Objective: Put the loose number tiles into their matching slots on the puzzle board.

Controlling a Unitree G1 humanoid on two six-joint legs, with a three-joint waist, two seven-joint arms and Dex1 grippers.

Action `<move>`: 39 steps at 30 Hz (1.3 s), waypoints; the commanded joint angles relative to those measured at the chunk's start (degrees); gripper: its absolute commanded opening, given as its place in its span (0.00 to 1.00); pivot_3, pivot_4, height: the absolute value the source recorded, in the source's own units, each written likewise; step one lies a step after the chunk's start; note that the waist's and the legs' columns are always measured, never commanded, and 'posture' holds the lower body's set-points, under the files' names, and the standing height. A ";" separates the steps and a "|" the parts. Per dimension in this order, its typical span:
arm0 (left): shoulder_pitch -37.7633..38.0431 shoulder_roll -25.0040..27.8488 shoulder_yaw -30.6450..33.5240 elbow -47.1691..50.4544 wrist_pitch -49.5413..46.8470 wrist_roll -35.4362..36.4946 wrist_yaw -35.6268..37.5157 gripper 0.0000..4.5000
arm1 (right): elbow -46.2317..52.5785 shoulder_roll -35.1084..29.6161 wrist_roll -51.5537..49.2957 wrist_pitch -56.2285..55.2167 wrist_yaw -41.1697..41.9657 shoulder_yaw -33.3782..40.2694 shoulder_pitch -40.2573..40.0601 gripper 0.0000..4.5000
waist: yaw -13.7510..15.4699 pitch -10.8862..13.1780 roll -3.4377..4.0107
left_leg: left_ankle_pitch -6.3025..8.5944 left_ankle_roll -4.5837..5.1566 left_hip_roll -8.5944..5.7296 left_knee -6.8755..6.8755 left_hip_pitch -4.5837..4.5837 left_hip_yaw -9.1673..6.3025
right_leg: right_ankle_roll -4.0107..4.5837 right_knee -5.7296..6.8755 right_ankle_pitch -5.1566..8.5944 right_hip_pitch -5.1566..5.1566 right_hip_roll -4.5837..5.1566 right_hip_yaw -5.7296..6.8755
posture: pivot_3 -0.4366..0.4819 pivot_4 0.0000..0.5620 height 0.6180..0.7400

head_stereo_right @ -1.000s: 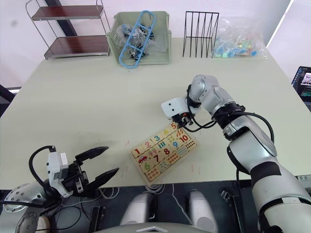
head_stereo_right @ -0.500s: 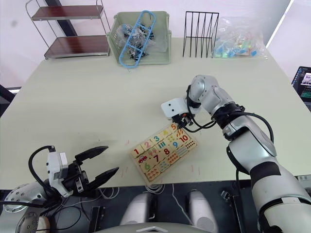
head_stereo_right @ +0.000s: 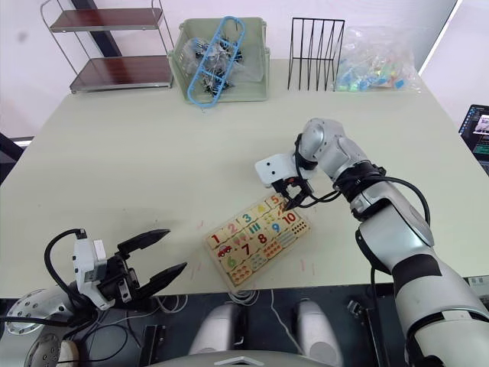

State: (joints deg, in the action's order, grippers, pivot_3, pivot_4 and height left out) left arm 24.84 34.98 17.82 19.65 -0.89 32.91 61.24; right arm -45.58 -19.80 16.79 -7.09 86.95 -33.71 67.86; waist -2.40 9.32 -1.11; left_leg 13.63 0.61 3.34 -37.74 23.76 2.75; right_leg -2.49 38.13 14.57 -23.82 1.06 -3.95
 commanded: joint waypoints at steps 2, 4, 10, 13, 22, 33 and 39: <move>-0.22 0.12 1.18 1.30 0.69 1.01 0.24 1.00 | 1.10 -0.70 -0.98 1.00 0.32 2.50 2.04 1.00 | 0.00 0.00 0.00 | 0.00 0.00 0.00 0.00 0.00 0.00 | 0.00 0.00 0.00 0.00 0.00 0.00 | 0.48 0.27 1.00; -0.43 0.24 1.18 1.20 0.62 1.02 0.34 1.00 | 1.90 -1.20 -1.94 2.36 0.58 3.75 1.76 1.00 | 0.00 0.00 0.00 | 0.00 0.00 0.00 0.00 0.01 0.00 | 0.00 0.00 0.00 0.00 0.00 0.00 | 0.48 0.27 1.00; -0.79 0.46 1.29 0.88 0.57 1.04 0.86 1.00 | 7.46 -3.72 -5.96 10.28 -0.57 8.80 -1.76 1.00 | 0.05 0.00 -0.01 | 0.00 0.00 0.00 0.00 0.02 0.00 | 0.00 -0.01 0.00 0.00 0.01 0.00 | 0.48 0.27 1.00; -1.00 0.67 1.36 0.60 0.50 1.10 1.27 1.00 | 12.29 -5.02 -8.15 14.79 -1.72 11.49 -4.69 0.88 | 0.10 0.00 -0.01 | 0.00 0.00 0.00 0.03 0.02 0.00 | 0.00 -0.04 0.00 0.00 0.01 0.00 | 0.48 0.27 1.00; -3.71 2.08 0.95 -1.33 -0.20 1.11 2.93 1.00 | 28.15 -6.89 -15.67 27.79 -9.77 19.68 -14.68 0.00 | 0.00 0.00 0.00 | 0.00 0.00 0.00 0.03 0.02 -0.01 | -0.03 -0.02 -0.01 -0.01 -0.02 -0.01 | 0.48 0.27 1.00; -7.01 3.49 0.56 -3.94 -0.57 1.02 5.33 1.00 | 40.35 -3.50 -21.99 31.38 -23.01 23.89 -28.86 0.00 | 0.03 -0.01 -0.02 | 0.00 0.00 -0.01 0.06 0.05 -0.03 | -0.20 -0.08 -0.10 0.00 -0.03 0.00 | 0.48 0.27 1.00; -7.71 3.80 0.81 -4.68 -0.23 0.53 5.84 1.00 | 42.95 -2.70 -22.68 31.17 -26.82 22.41 -33.83 0.00 | 0.04 -0.01 -0.03 | 0.00 0.00 -0.01 0.07 0.05 -0.02 | -0.22 -0.08 -0.11 0.00 -0.03 -0.01 | 0.48 0.27 1.00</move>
State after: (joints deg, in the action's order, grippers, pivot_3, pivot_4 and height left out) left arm 17.32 38.22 17.64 14.82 -1.85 33.08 66.85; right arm -4.96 -22.60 -5.23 24.74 61.03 -11.48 33.89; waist -2.35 9.31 -1.14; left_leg 13.63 0.61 3.33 -37.68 23.78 2.73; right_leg -2.70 38.06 14.47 -23.81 1.03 -3.98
